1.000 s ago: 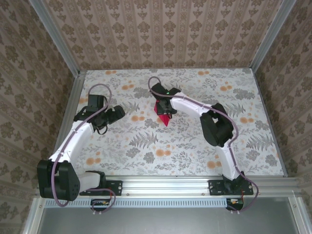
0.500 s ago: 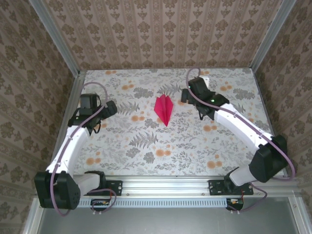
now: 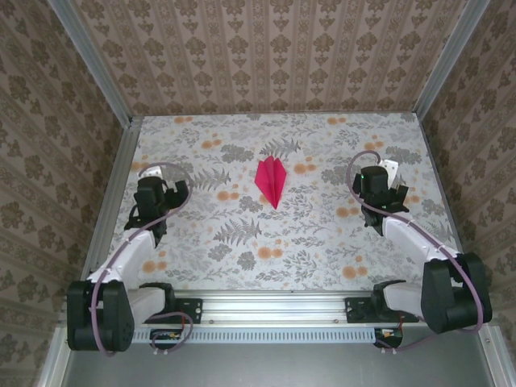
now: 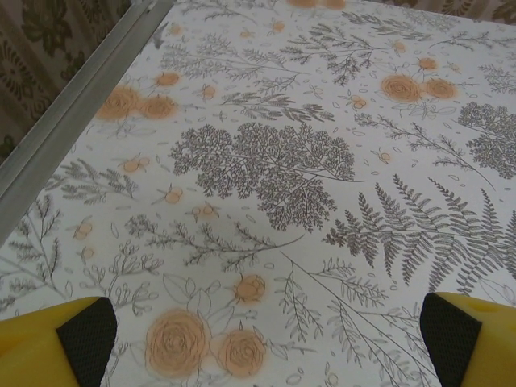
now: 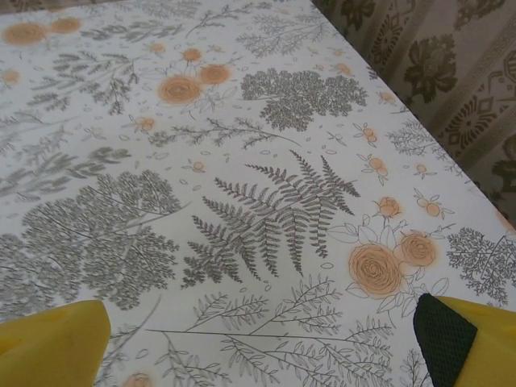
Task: Fold a paper plane with a square sheet of paper (pick it up from the middle)
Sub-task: Reset both arms
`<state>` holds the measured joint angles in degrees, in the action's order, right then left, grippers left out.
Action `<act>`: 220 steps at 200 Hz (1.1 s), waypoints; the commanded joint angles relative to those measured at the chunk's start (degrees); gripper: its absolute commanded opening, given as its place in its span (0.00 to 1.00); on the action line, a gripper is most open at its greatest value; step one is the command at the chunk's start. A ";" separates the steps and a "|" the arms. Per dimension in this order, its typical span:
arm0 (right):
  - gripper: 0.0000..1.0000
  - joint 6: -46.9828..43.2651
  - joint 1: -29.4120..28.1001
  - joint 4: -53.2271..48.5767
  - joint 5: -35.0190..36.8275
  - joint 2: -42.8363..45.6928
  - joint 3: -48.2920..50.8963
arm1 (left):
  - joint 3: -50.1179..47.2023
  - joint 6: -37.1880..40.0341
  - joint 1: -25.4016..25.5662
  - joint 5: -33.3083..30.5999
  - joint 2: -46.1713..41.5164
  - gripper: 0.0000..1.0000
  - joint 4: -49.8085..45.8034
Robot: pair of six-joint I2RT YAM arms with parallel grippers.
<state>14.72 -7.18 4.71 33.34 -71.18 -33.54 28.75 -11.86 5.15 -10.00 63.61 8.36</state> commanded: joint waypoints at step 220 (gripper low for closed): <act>1.00 -12.00 4.81 50.22 -22.38 -17.77 12.01 | -4.47 14.58 -4.89 11.26 23.57 1.00 36.87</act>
<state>2.94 -2.50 52.66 11.84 -88.73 -21.04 23.05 1.10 -0.03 3.42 86.94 43.81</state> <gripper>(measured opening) 0.998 0.999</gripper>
